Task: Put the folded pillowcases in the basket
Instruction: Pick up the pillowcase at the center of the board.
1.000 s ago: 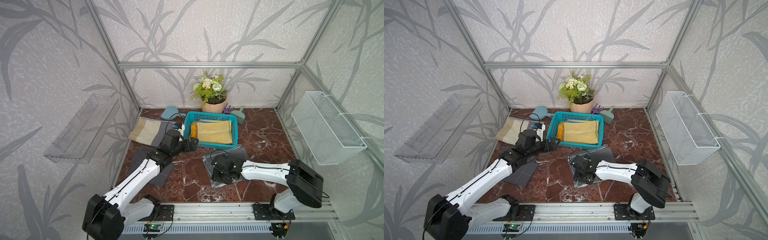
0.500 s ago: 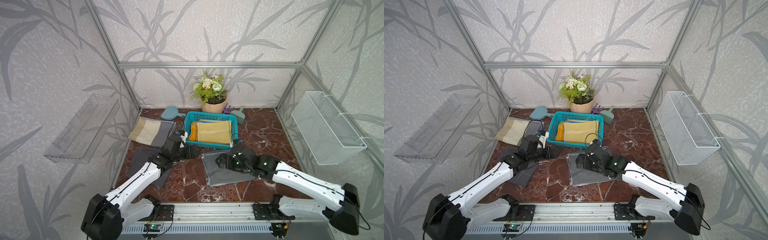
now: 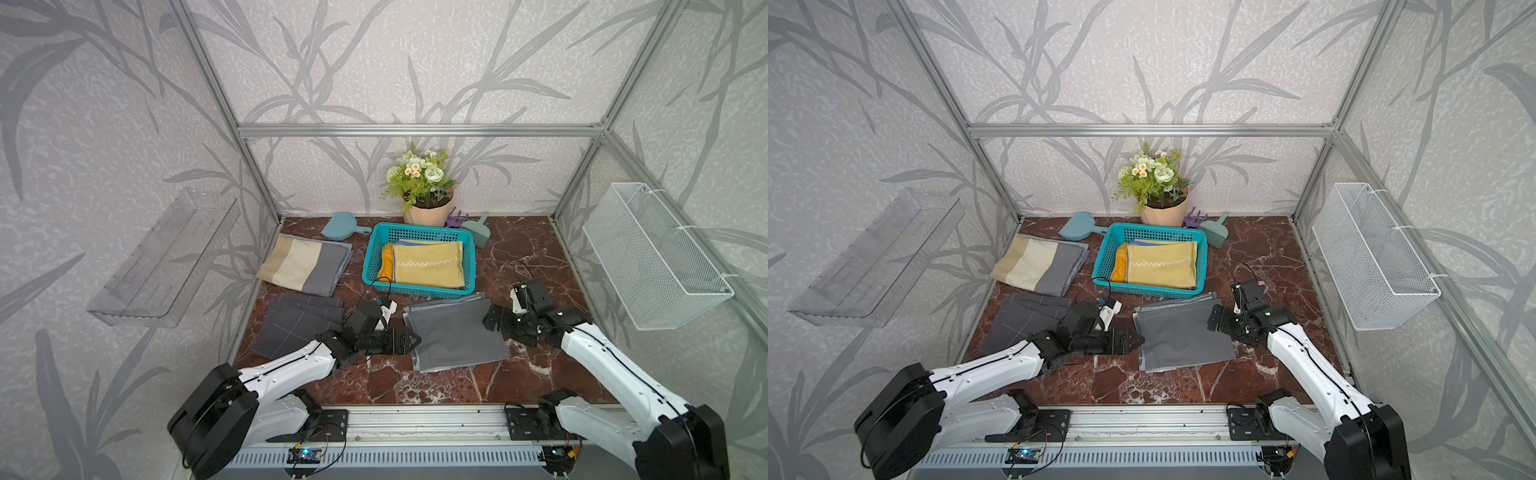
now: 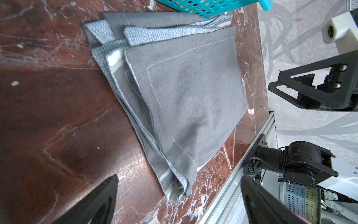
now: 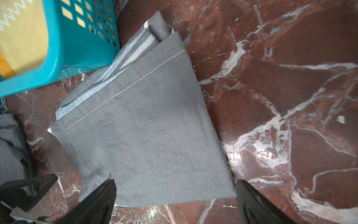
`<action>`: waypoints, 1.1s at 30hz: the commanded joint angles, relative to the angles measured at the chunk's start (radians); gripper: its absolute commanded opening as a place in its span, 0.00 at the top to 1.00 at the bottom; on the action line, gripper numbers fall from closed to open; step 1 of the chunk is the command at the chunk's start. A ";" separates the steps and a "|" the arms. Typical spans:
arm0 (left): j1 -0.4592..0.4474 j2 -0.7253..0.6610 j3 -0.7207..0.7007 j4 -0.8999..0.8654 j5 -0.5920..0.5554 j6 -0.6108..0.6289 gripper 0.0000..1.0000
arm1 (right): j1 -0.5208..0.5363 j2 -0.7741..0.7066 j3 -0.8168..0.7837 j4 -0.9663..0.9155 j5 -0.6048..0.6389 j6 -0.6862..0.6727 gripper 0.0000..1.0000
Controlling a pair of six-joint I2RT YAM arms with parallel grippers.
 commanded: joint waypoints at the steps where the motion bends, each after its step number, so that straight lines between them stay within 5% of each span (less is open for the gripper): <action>1: -0.008 0.049 -0.007 0.106 0.025 -0.020 0.00 | -0.009 0.035 -0.030 0.065 -0.054 -0.054 0.01; 22: -0.081 0.292 0.032 0.158 0.001 -0.009 0.01 | -0.030 0.161 -0.174 0.275 -0.201 -0.003 0.03; 29: -0.080 0.315 0.047 0.112 -0.025 0.023 0.18 | -0.015 0.158 -0.235 0.348 -0.248 0.028 0.09; 33: -0.080 0.315 0.046 0.096 -0.046 0.031 0.39 | -0.001 0.168 -0.251 0.366 -0.249 0.041 0.13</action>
